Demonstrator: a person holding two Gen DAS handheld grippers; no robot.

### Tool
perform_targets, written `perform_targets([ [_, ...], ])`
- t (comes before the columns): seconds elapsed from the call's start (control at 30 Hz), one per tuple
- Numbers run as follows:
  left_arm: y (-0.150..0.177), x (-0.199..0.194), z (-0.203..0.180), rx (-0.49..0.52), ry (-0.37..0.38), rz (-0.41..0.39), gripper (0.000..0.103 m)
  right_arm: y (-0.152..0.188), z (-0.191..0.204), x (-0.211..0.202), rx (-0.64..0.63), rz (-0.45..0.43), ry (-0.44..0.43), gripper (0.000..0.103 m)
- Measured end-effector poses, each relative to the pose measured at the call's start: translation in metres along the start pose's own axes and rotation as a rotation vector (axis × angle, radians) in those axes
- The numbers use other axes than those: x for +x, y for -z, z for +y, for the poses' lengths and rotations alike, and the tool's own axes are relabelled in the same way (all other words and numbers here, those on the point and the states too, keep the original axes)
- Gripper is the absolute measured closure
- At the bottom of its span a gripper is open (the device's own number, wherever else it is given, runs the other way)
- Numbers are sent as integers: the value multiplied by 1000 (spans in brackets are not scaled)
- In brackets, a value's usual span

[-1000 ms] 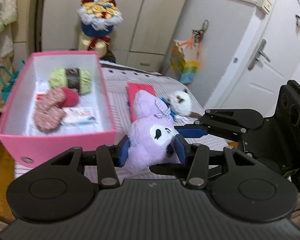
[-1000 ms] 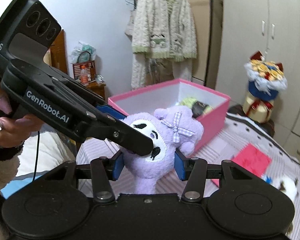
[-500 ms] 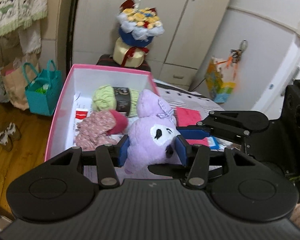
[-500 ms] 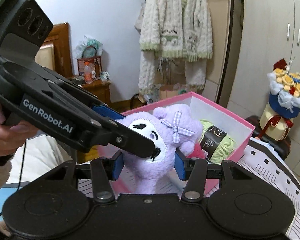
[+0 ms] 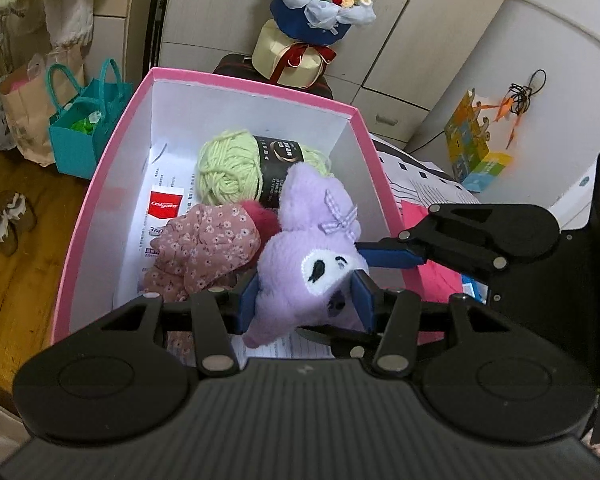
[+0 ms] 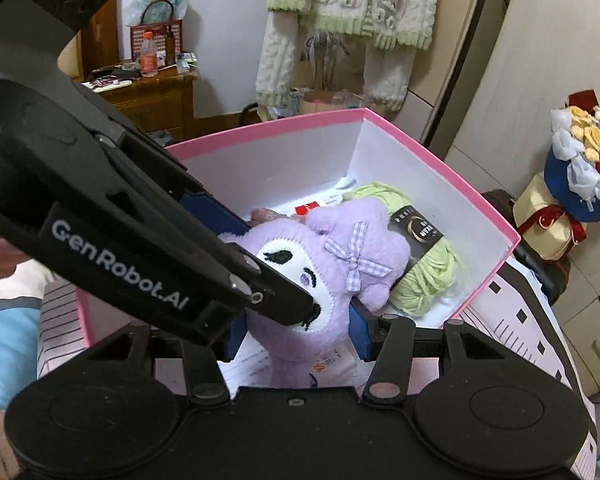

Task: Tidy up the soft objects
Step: 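Carry the purple plush into the pink box and open both tools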

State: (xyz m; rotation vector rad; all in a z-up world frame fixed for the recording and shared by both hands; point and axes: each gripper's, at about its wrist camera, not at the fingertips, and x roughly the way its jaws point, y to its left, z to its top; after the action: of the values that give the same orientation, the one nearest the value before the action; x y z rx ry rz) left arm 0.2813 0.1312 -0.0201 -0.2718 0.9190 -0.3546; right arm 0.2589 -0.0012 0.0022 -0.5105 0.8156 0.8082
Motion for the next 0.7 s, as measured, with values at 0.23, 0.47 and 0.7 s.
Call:
perform_targets([
  [0.23,0,-1,-3,11,-22,-12,46,0,4,0,-3,-7,58,35],
  [0.47,12,-34,-18,89,-38,-70,40,5,22,-32,9,-83,92,28],
  [0.7,29,-77,-34,153,-59,-118,40,17,39,-64,-2,-116,117,26],
])
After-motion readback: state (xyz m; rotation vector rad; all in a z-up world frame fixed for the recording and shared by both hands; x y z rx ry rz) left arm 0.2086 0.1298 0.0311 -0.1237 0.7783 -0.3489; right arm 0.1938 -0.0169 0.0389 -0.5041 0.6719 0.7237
